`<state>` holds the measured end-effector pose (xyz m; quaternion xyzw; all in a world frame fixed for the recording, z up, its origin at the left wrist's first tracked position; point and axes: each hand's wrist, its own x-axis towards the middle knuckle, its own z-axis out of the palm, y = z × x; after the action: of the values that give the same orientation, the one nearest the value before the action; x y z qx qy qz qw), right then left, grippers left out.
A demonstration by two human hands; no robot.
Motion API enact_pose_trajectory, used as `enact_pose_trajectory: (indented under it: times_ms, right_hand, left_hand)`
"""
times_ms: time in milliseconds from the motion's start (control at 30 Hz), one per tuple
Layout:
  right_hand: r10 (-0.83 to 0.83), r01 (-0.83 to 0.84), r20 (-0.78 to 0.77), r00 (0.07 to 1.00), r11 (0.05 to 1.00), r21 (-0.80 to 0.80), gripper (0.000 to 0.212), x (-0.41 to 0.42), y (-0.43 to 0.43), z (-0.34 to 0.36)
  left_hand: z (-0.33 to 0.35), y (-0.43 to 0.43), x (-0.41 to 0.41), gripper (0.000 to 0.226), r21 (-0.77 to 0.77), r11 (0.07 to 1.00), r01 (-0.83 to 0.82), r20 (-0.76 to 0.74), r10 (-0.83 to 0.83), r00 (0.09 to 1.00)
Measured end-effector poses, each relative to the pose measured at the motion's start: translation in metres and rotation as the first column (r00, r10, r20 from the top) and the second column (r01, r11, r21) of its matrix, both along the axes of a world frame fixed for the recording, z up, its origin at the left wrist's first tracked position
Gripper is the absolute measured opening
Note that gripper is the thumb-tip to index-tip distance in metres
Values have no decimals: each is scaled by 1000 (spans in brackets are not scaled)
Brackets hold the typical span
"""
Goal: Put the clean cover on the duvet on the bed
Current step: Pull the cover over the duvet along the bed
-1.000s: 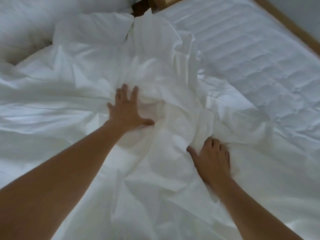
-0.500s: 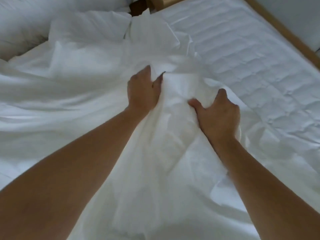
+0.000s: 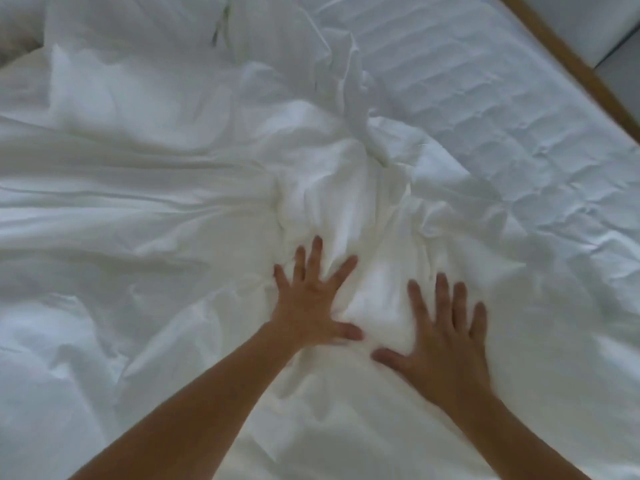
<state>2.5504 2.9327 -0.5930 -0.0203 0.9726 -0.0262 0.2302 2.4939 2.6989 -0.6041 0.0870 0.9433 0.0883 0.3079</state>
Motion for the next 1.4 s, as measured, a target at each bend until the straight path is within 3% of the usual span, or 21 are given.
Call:
enact_pose_trajectory:
  times_ms: [100,200,300,367,433,467,533,600,667,700,733,800,833,933,967,1033,1133,1167,1233,1333,1400]
  right_hand:
    - [-142,142,14,990,990,18,128,-10,0,-27]
    - [-150,148,81,985,989,30,129,-46,0,-38]
    - [-245,247,25,969,963,-109,108,-72,47,-9]
    - [-349,349,-13,937,934,76,113,-69,90,10]
    - [-501,459,158,851,856,239,135,-41,123,18]
    - [-541,493,248,804,839,230,139,-21,134,20]
    - [-484,483,332,809,871,94,123,10,145,15]
    - [-398,429,330,856,903,-24,94,22,156,9]
    - [-374,402,259,890,914,-62,75,22,168,9]
    - [-397,407,124,909,911,-71,71,18,175,10]
    - [-431,423,-97,897,901,-91,69,11,185,11]
    - [-411,411,-520,749,904,-123,67,-10,196,20]
    - [-383,388,-585,715,913,-123,67,-20,194,23]
    - [-333,333,-268,904,942,-49,96,-28,178,8]
    - [-334,338,-238,912,941,-22,107,-23,178,5]
    - [-427,432,-371,824,899,-75,114,-1,192,0]
    - [-651,673,-543,529,712,-198,110,56,218,-8]
    - [-713,729,-535,454,642,-238,108,75,219,-12]
    - [-774,769,-483,409,577,-275,93,103,209,-18]
    - [-748,708,-521,411,622,-334,59,123,198,-17]
    - [-666,664,-643,378,679,-313,41,123,198,-7]
  left_hand:
    - [-14,27,-19,130,-150,986,-76,-112,59,992]
    - [-2,55,-52,121,-304,953,-7,-62,-12,998]
    - [37,74,-90,66,-161,960,231,-209,-262,942]
    - [50,89,-107,49,-51,905,423,-336,-414,846]
    - [47,109,-107,78,-185,820,542,-263,-572,777]
    - [41,118,-104,92,-270,786,557,-175,-609,774]
    - [29,134,-97,101,-369,725,581,-52,-640,766]
    - [24,147,-95,84,-394,659,640,39,-684,728]
    - [32,158,-105,57,-333,653,680,107,-691,715]
    - [43,160,-116,47,-277,693,666,82,-673,735]
    - [54,160,-129,40,-258,708,657,-10,-682,732]
    - [71,155,-161,35,-341,695,633,-318,-719,618]
    - [75,152,-170,38,-399,704,587,-417,-710,568]
    - [55,155,-141,54,-504,776,380,-336,-581,741]
    - [44,162,-128,54,-514,763,392,-287,-583,760]
    - [33,178,-116,69,-451,743,495,-190,-621,760]
    - [50,200,-130,95,-23,911,413,-64,-413,908]
    - [52,203,-130,85,83,915,394,-91,-387,918]
    - [55,204,-108,48,104,861,497,-242,-463,853]
    - [51,191,-84,13,229,841,491,-503,-330,799]
    - [54,176,-79,15,288,844,452,-610,-202,766]
